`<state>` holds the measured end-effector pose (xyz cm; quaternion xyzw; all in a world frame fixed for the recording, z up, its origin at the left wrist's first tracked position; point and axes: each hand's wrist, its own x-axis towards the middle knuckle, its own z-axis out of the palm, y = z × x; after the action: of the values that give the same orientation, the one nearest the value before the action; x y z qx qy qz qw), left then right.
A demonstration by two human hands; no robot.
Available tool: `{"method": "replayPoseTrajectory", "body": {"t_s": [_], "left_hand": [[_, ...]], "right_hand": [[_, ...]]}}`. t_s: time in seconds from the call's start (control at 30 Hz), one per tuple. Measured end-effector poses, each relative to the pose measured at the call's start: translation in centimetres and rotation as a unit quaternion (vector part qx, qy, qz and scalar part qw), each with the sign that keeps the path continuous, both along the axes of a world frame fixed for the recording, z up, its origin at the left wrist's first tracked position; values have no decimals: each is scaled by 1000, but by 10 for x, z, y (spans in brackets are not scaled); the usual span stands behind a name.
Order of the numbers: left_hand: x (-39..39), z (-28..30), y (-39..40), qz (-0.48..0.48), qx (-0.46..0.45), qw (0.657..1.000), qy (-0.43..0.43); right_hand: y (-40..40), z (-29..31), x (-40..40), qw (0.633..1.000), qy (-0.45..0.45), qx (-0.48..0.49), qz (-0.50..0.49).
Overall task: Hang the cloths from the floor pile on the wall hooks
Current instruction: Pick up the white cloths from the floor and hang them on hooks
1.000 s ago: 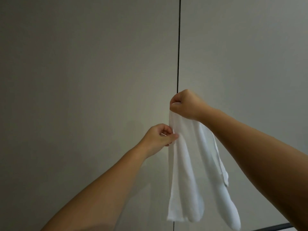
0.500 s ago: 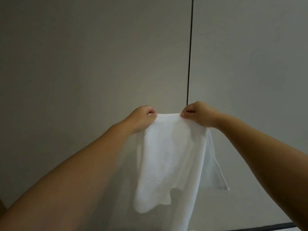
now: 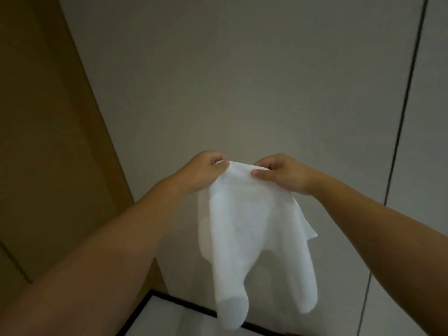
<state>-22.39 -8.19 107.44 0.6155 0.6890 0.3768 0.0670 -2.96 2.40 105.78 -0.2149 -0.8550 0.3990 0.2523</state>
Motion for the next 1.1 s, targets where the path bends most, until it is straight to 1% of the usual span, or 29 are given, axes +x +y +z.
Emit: {"method": "replayPoseTrajectory", "body": {"t_s": [0.13, 0.27, 0.43, 0.5, 0.67, 0.77, 0.9, 0.97, 1.1], "left_hand": [[-23, -4, -58, 98, -21, 995, 11], [-33, -11, -119, 196, -44, 980, 9], [-38, -24, -199, 306, -78, 949, 7], [-42, -29, -229, 351, -89, 932, 11], [-68, -42, -291, 440, -67, 895, -29], [-97, -51, -321, 469, -69, 880, -41], [-153, -61, -355, 487, -46, 871, -46], [-184, -65, -370, 487, -40, 871, -59], [-247, -74, -395, 466, -66, 877, -93]], "right_hand": [[-18, 0, -56, 997, 6, 21, 69], [-44, -5, -105, 986, -22, 34, 162], [-99, -21, -156, 964, -20, 40, 264], [-126, -27, -176, 955, -16, 57, 291], [-179, -35, -238, 933, 3, 90, 349], [-208, -37, -275, 922, -2, 106, 372], [-243, -37, -335, 913, -5, 119, 389], [-257, -37, -369, 911, -16, 115, 395], [-276, -40, -437, 910, -38, 118, 396]]}}
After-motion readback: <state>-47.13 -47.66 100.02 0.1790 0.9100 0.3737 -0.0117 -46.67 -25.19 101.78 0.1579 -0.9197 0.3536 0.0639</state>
